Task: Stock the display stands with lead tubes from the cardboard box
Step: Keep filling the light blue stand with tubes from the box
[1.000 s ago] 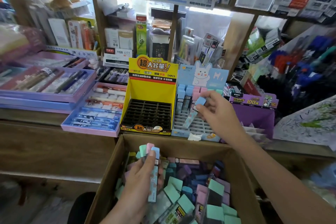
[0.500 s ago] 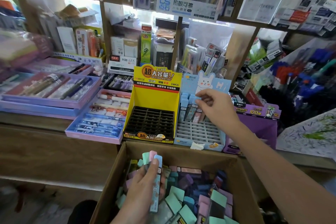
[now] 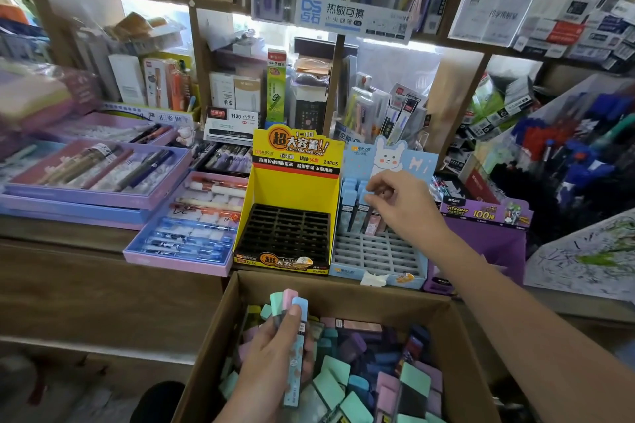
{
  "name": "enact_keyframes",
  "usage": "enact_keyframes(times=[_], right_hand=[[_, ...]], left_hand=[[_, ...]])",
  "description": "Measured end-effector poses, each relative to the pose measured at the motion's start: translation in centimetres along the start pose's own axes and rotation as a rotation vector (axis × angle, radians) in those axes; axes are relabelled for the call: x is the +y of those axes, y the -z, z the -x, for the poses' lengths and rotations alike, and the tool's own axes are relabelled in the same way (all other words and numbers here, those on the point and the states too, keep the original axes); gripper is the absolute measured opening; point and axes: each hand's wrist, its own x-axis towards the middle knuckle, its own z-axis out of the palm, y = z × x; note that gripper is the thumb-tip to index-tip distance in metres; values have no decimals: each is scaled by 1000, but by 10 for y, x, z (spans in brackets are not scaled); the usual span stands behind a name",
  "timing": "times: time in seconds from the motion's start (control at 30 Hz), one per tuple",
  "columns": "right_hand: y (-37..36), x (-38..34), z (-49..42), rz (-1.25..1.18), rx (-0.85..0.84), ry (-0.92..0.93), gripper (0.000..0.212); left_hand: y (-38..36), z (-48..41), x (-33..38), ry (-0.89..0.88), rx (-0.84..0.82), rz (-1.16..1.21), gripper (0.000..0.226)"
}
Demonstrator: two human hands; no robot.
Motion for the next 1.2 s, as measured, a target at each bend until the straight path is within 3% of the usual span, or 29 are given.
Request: enact_keyframes(times=[0.13,0.27,0.53,0.67,0.8,0.97,1.2], right_hand=[[-2,3,-4,150,3,106,7],[-4,4,-3,227,52,192,14],[-9,0,9,255,61,190,27],[-15,-13,38,-52,59,122,19],[-25,-27,72,-322,-163,-43,21],[-36,-42,103,-504,-404,-151,8],[-44,-46,112,-628,-405,-254,23]], left_hand=[[2,1,1,38,5,35,43],[2,0,2,93,-1,73,45],[-4,4,7,235,-79,173,35],[-1,7,7,166,-113,188,44],[-1,8,7,78,-116,116,42],[-6,10,4,-10,-100,63,37],[-7,9,2,-62,-99,43,34]])
